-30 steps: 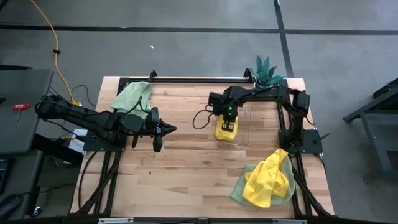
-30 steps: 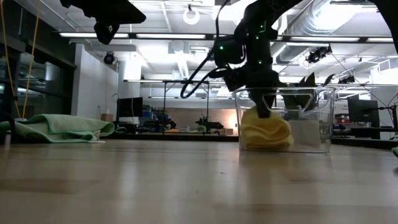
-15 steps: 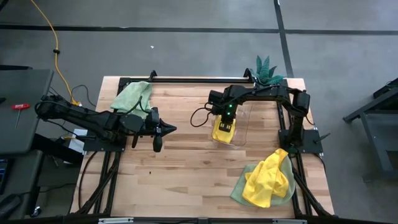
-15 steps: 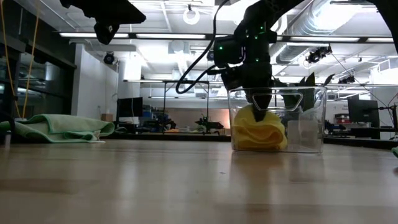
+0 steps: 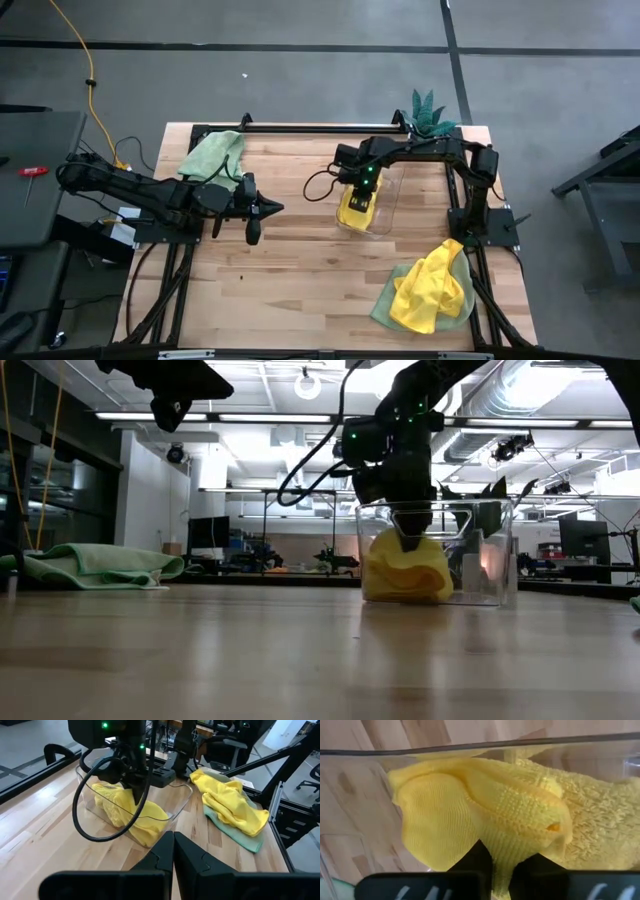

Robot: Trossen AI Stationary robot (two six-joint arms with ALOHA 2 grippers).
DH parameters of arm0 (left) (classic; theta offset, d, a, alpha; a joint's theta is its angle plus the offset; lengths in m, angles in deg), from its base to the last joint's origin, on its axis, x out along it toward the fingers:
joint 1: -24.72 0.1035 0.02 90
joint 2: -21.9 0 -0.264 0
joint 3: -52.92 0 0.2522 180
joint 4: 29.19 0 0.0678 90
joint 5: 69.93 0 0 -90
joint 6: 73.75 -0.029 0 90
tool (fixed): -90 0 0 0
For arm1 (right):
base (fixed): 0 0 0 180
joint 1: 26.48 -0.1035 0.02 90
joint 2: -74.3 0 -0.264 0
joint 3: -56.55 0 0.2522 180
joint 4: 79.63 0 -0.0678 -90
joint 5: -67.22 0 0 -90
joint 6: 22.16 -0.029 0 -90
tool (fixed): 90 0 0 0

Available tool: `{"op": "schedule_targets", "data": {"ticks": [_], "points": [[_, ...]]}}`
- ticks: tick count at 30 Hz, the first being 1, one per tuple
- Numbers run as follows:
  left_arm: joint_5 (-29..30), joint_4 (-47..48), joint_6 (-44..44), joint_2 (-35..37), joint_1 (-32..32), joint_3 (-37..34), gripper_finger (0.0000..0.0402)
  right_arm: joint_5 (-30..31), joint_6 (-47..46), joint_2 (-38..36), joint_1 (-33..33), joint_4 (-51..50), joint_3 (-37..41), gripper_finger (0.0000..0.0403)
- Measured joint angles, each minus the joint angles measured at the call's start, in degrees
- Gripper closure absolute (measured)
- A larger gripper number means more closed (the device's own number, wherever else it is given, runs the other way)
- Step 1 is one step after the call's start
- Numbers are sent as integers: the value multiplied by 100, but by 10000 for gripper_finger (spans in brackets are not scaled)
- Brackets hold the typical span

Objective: Fold microfiber towels
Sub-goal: Put the folded yellow microfiber towel into the transparent bin

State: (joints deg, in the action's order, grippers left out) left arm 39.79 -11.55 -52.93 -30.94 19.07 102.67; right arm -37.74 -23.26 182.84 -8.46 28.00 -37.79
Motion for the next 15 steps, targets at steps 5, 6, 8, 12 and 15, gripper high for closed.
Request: {"op": "schedule_targets", "data": {"ticks": [5, 6, 8, 12, 15], "points": [[-2, 0, 0, 0, 0, 0, 401, 364, -49, -2, -2, -11, 0, 334], [-2, 0, 2, 0, 0, 0, 401, 492, -47, -2, -2, -11, 0, 318], [-2, 0, 1, 0, 0, 0, 401, 864, -27, -2, -2, -17, 0, 282], [-2, 0, 0, 0, 0, 0, 402, 1561, 222, -7, 25, -116, 0, 216], [-2, 0, 1, 0, 0, 0, 401, 1686, 250, -10, 71, -142, 0, 185]]}}
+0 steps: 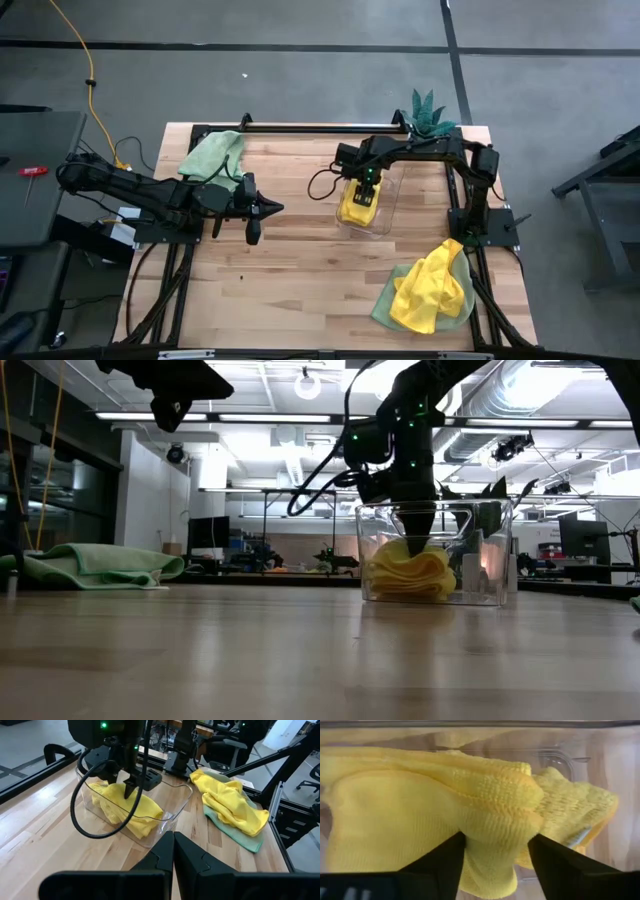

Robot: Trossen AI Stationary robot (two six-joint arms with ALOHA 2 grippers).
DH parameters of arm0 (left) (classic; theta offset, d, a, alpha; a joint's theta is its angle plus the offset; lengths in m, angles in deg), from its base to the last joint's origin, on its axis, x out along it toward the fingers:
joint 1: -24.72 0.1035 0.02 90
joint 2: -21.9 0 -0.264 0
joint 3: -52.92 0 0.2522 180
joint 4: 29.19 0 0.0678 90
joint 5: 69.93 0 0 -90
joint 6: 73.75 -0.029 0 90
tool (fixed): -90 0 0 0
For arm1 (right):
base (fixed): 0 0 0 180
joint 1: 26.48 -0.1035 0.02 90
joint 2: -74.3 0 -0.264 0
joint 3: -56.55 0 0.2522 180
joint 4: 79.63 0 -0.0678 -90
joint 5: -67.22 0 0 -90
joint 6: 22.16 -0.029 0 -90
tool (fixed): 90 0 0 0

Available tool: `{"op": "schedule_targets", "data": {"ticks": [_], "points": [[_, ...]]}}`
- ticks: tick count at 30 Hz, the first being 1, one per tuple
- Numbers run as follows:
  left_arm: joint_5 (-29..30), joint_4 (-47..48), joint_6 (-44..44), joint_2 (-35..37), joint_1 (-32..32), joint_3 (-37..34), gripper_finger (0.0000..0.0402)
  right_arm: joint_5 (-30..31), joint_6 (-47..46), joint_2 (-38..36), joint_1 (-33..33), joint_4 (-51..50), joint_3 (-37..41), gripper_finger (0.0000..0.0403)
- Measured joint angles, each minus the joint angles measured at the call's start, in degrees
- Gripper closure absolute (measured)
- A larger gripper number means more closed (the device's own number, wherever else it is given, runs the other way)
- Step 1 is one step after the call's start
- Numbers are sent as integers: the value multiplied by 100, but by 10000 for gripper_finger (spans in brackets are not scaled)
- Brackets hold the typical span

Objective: Fold microfiber towels
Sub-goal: Put the folded yellow microfiber towel into the transparent bin

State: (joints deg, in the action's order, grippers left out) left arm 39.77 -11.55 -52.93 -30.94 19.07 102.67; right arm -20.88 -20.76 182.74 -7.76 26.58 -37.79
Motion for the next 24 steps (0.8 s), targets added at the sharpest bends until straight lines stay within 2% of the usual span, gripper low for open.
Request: {"op": "schedule_targets", "data": {"ticks": [5, 13, 17, 21, 24], "points": [[2, 27, -1, -2, 0, 0, 402, 89, 164, -165, 4, 36, 0, 175], [12, 133, 1, -2, 0, 0, 401, 659, 291, -782, 56, 85, 0, 187], [17, 145, 1, -2, 0, 0, 401, 808, 24, -909, 141, 85, -1, 194], [18, 149, 1, -2, 0, 0, 402, 1106, -588, -898, 261, 168, 0, 214], [20, 149, 1, -2, 0, 0, 402, 1114, -1091, -833, 325, 229, 0, 255]]}}
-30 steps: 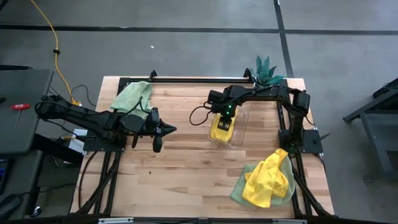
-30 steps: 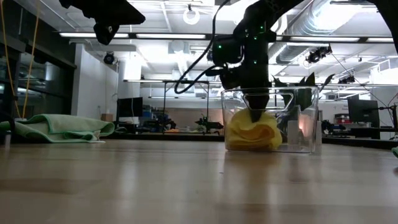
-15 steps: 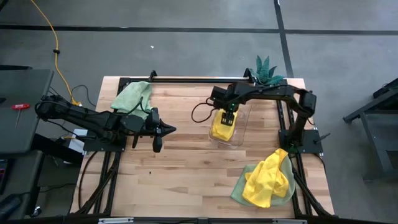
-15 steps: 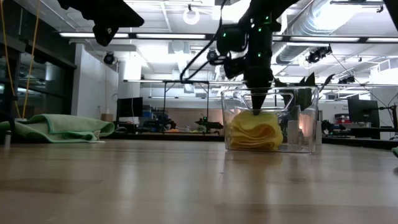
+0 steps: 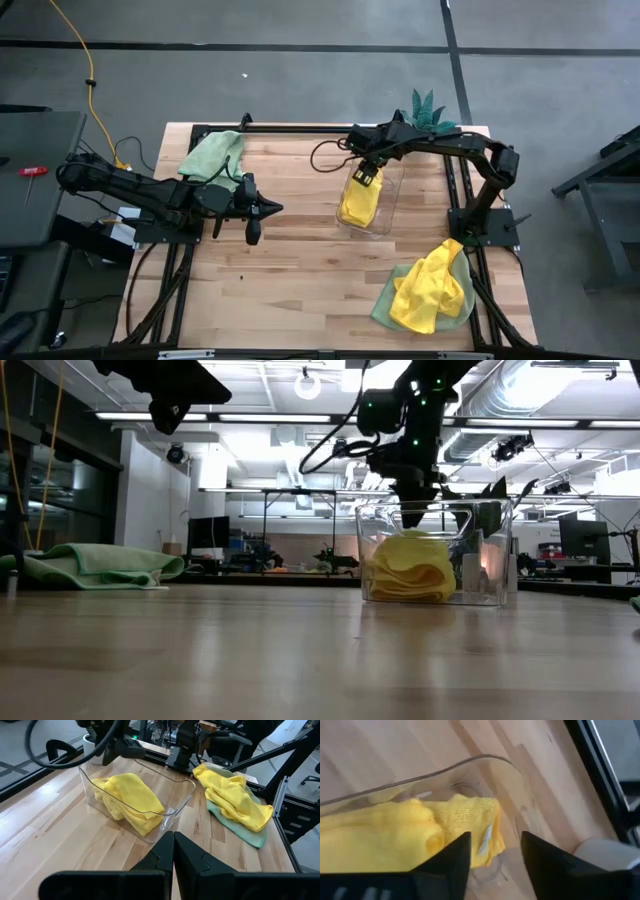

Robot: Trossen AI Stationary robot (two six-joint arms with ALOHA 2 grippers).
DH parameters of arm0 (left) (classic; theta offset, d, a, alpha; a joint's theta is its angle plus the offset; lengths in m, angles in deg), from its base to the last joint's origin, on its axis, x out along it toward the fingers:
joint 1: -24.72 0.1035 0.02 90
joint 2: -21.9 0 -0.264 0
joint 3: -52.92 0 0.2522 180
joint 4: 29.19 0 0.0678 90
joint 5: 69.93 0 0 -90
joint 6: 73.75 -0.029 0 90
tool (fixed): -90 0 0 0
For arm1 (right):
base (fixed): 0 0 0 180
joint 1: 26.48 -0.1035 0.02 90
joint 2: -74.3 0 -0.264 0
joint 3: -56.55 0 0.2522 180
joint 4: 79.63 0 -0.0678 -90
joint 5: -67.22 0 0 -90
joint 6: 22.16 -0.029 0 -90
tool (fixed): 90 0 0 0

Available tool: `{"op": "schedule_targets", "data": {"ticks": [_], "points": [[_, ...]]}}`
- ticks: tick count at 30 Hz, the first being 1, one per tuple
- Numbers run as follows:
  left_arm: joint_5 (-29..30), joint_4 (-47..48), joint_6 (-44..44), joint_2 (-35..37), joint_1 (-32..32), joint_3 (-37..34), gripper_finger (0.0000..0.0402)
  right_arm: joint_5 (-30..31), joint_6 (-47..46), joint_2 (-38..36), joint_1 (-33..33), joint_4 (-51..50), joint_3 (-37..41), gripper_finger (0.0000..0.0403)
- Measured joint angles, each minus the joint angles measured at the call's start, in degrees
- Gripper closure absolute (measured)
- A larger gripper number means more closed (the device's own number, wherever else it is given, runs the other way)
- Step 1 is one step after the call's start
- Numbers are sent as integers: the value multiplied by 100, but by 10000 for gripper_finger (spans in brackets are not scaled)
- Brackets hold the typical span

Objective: Fold microfiber towels
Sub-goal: Put the folded yellow microfiber towel into the transparent bin

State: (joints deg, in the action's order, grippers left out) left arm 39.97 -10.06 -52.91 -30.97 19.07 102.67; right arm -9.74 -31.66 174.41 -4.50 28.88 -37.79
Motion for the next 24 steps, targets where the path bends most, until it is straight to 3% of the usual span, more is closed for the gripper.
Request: {"op": "schedule_targets", "data": {"ticks": [6, 13, 24], "points": [[0, 2, 4, 0, 0, 0, 402, -263, -440, 115, 41, 88, 257, 390], [0, 2, 3, 0, 0, 0, 401, -345, -856, 117, 22, 337, 805, 400], [-2, 2, 18, 0, 0, 0, 401, -667, -1219, 117, -533, 610, 833, 402]]}}
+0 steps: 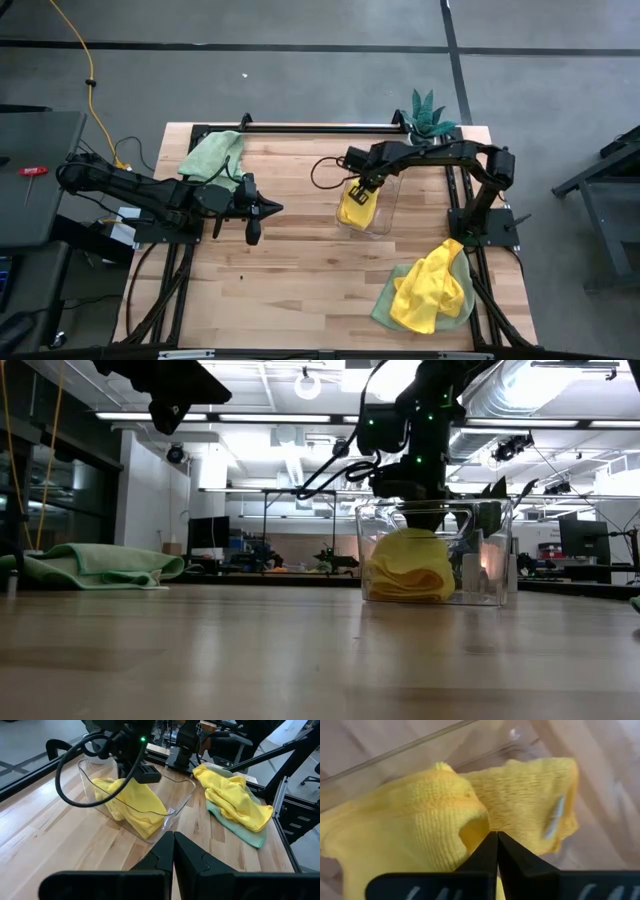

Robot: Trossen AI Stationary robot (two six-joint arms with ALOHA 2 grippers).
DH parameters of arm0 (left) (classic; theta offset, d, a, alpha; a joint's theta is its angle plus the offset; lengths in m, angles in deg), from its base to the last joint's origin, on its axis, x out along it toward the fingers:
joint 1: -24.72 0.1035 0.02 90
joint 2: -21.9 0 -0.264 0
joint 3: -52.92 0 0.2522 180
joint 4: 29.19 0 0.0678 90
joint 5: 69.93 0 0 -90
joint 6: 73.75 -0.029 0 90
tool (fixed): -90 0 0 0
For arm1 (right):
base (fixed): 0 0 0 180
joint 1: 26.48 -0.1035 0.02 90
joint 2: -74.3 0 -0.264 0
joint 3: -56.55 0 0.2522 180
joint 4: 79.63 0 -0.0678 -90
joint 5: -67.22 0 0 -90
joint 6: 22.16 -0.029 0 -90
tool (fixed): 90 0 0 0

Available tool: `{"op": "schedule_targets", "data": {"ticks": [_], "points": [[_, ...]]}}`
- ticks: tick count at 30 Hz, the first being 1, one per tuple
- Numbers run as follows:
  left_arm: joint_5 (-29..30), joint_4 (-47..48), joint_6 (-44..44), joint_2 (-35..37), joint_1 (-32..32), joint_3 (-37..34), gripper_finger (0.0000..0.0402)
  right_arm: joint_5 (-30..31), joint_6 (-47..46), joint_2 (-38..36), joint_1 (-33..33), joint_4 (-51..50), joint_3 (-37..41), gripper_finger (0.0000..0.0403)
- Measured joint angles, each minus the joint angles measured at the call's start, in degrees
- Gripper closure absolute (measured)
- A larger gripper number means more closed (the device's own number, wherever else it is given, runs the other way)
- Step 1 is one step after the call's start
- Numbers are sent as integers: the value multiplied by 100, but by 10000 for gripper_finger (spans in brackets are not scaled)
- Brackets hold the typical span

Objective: Fold microfiber towels
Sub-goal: Put the folded yellow microfiber towel into the transparent bin

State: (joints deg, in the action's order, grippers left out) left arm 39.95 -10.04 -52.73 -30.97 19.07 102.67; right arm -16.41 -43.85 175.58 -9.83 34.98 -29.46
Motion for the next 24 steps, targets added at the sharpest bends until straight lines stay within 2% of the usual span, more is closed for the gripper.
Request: {"op": "schedule_targets", "data": {"ticks": [6, 13, 19, 24], "points": [[-15, 0, -1, 0, 0, 0, 401, -465, -317, 0, -332, -20, 0, 403], [-15, 0, -16, 0, 0, 0, 402, -503, -679, 118, -611, 5, 2, 403], [-15, 2, -18, 0, 0, 0, 401, 17, -524, 71, -501, -111, -49, 403], [28, 61, -56, 0, 0, 0, 401, 999, -189, -300, -289, -620, -436, 403]]}}
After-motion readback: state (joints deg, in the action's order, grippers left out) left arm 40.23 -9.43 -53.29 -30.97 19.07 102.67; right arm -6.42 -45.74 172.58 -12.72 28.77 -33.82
